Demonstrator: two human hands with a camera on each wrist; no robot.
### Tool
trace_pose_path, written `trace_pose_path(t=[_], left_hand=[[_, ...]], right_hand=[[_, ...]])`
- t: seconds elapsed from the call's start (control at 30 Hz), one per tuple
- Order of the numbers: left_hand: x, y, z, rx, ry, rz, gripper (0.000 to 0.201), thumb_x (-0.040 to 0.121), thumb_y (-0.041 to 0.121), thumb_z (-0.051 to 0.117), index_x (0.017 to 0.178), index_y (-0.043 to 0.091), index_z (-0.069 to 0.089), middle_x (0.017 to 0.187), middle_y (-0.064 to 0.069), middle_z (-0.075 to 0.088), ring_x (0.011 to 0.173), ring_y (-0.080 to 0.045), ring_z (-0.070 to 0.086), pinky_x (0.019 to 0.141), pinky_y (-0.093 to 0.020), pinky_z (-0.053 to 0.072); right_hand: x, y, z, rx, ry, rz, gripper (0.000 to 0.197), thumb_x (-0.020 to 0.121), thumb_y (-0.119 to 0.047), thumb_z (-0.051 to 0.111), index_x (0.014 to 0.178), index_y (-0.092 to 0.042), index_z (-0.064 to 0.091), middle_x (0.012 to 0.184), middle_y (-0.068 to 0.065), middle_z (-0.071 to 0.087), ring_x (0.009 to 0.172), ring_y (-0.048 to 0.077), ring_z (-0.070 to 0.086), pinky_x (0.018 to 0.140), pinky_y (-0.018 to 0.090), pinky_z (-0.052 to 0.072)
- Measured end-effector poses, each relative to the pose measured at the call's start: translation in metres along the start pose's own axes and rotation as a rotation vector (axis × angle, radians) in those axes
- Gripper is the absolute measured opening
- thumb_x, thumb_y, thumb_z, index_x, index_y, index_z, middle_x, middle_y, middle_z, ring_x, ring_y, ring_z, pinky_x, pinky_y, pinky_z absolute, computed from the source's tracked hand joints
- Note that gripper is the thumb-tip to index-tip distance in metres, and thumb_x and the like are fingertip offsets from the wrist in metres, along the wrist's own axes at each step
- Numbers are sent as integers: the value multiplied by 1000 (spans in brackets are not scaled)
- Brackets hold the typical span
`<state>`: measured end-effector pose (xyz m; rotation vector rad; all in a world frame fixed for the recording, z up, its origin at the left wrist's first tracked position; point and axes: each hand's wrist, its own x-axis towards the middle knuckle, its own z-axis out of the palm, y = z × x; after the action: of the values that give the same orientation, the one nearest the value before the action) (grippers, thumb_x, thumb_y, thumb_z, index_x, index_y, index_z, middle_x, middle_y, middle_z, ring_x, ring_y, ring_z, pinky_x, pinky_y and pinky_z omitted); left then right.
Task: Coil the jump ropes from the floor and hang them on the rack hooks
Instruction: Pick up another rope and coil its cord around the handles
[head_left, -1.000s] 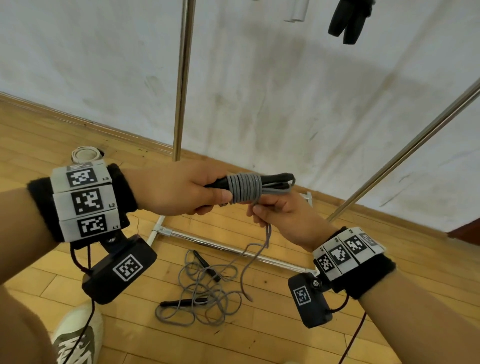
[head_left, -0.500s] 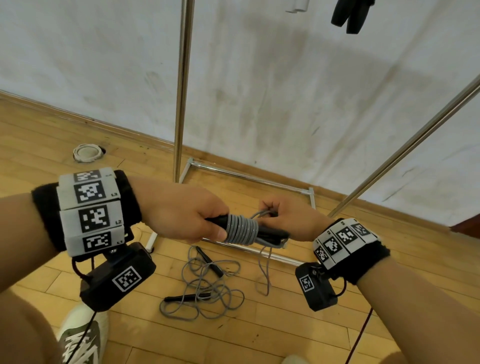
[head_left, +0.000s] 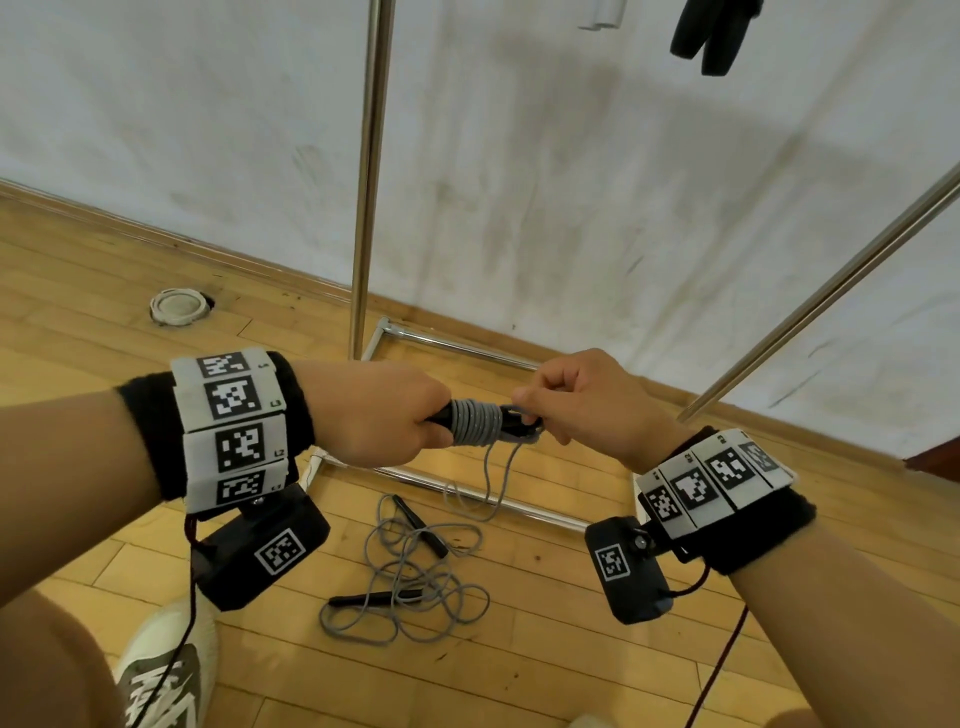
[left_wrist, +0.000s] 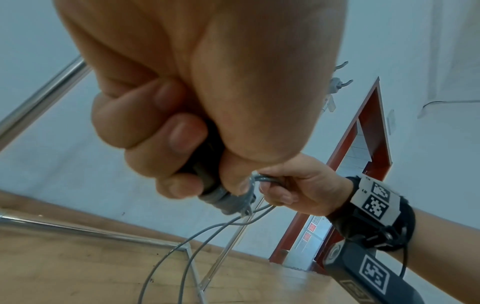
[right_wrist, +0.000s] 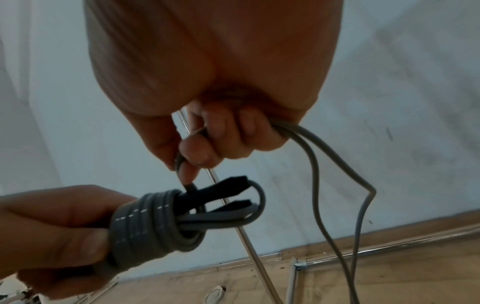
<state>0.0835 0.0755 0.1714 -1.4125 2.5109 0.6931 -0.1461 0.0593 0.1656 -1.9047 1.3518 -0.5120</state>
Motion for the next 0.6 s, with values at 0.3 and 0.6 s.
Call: trace_pose_path(t=[0.3,0.6], left_hand=[[5,3,6,-60,311,-15,21,101,41,44,87,25,47,75,4,58,59,-12,53,49,-22,36],[7,8,-5,-267,491,37,18,99,36,49,82,29,48,68,3,57,52,-8,52,45,-17,38]], right_hand=[[-9,-3,15,238,90,69,18,93,-30,65,88,-13,65,66,4,73,55,11,64,57,25,52],[-12,-11,24,361,303,-10,39,105,-34,39,82,-19,67,63,-3,60,56,11,44,57,30,38]])
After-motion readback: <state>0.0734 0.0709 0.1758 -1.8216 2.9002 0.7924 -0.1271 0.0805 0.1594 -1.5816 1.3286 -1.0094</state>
